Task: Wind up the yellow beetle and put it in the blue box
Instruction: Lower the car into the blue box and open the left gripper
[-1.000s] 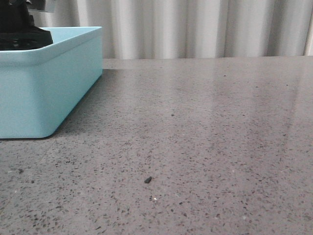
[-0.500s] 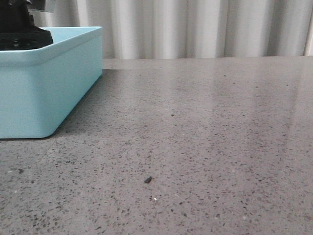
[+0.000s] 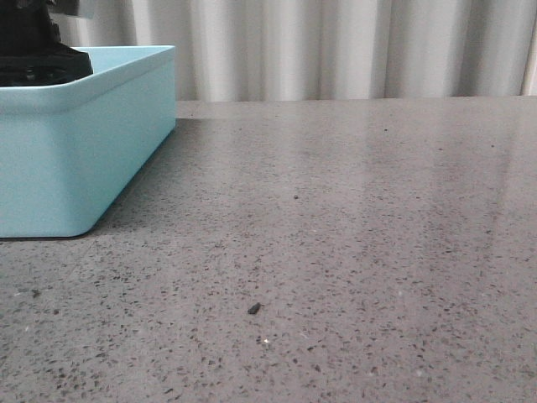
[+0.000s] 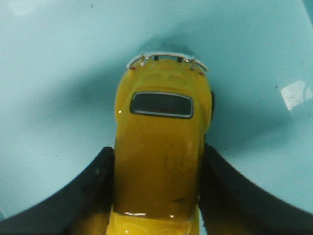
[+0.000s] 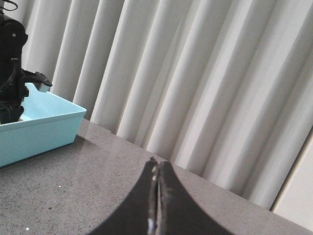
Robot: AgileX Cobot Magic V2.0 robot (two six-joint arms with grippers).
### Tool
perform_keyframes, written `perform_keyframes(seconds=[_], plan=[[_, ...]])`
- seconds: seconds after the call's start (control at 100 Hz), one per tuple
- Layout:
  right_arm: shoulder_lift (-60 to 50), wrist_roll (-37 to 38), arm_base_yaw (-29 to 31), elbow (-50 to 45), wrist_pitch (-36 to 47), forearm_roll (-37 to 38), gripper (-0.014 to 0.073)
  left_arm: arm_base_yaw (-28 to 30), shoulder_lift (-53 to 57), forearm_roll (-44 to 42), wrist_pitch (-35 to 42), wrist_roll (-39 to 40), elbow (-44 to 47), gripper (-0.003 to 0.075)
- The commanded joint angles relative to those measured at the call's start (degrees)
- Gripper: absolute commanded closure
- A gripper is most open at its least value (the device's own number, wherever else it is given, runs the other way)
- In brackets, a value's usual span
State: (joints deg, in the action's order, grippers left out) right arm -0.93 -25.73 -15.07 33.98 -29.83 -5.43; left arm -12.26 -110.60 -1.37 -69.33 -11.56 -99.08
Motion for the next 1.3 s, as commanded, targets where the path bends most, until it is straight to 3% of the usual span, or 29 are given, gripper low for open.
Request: perform_keyframes(seconds=[0.0, 0.6, 0.84, 1.09, 1.29], plan=[[-0.34, -0.54, 0.07, 1.24, 5.03, 0.41, 0.0656, 0.18, 2.50, -0.11, 1.03, 0.32, -1.35, 0.0658], [-0.34, -0.54, 0.07, 1.24, 5.07, 0.41, 0.0656, 0.18, 1.30, 0.02, 0.20, 0.32, -1.35, 0.0648], [-0.34, -0.54, 0.07, 1.24, 5.07, 0.41, 0.0656, 0.18, 1.30, 0.02, -0.90, 0.32, -1.35, 0.0440], [-0.34, -0.54, 0.07, 1.24, 5.07, 0.41, 0.0656, 0.18, 1.30, 0.02, -3.40, 0.32, -1.35, 0.0387], [-0.34, -0.54, 0.07, 1.24, 5.18, 0.41, 0.0656, 0.18, 1.43, 0.02, -3.40, 1.27, -1.35, 0.0112]])
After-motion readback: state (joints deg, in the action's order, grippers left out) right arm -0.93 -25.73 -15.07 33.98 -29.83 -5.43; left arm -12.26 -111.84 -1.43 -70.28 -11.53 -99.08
